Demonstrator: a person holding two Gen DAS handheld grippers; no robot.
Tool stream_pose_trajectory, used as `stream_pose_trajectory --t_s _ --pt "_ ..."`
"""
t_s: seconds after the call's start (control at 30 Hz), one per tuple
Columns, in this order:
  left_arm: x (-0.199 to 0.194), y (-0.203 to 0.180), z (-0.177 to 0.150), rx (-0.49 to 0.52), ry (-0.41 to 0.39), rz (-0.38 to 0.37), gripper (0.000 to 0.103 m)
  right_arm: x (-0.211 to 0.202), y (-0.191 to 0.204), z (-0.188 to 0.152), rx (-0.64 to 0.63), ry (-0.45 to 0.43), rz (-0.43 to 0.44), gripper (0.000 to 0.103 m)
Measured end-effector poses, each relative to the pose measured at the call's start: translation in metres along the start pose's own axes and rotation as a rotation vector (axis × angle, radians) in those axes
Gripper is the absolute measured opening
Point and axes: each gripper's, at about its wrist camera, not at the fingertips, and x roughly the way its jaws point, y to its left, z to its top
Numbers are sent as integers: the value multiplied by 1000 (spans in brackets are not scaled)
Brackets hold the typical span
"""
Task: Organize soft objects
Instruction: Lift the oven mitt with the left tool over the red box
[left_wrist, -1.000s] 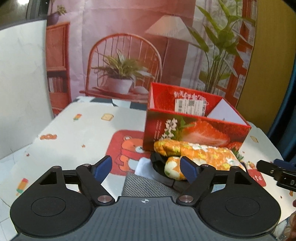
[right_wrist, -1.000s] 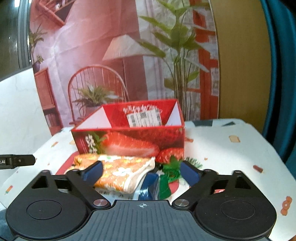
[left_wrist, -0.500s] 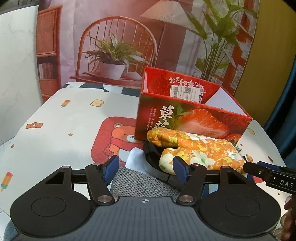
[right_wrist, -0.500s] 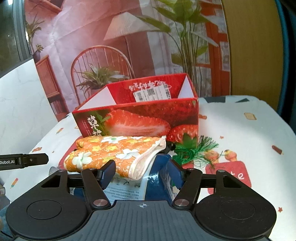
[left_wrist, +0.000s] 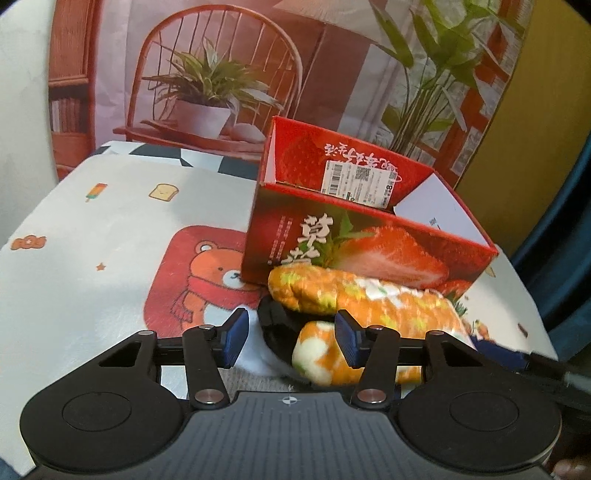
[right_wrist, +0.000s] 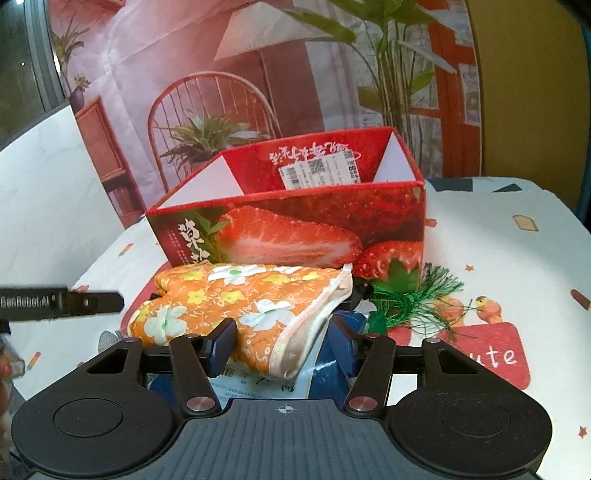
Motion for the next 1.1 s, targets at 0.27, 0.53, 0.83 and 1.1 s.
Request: stream_pose_trajectory --t_s 0.27,0.53,0.83,1.1 --pt "30 2 24 -13 39 -29 54 16 -2 8 -21 32 2 52" --pt "67 16 37 -110 133 -77 55 25 -4 14 -37 58 8 52" --pt "97 23 40 -169 195 -129 55 32 -6 18 -41 83 17 52" --pt "85 8 42 -10 157 -106 24 38 -10 26 -19 118 29 52"
